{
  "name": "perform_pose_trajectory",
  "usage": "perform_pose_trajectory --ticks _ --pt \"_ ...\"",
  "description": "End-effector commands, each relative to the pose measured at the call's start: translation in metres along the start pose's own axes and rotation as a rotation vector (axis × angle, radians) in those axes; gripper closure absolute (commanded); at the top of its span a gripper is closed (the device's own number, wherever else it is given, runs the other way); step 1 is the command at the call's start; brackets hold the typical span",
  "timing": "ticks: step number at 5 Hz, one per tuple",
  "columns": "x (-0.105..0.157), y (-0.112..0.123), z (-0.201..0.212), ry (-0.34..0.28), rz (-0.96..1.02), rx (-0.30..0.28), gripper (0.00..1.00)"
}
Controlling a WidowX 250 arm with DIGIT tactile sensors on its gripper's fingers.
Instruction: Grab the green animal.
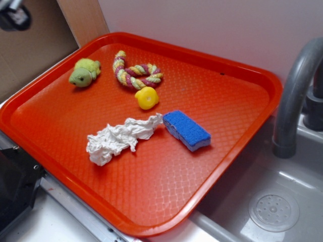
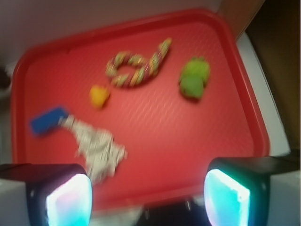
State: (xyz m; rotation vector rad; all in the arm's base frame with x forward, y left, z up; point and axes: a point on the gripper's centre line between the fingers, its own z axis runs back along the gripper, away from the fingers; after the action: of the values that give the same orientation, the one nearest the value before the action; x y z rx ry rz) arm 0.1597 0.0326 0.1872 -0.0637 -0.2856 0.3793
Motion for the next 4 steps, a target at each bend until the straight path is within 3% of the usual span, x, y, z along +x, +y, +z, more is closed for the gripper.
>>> perform_pose_trajectory --ticks 1,3,4 --pt "0.051 0.049 -0.047 -0.129 0.176 0.143 0.0" --pt "0.071 0.061 -0.099 -0.123 0.222 0.227 0.0" --pt "0.072 0.058 -0.132 -0.084 0.187 0.255 0.0"
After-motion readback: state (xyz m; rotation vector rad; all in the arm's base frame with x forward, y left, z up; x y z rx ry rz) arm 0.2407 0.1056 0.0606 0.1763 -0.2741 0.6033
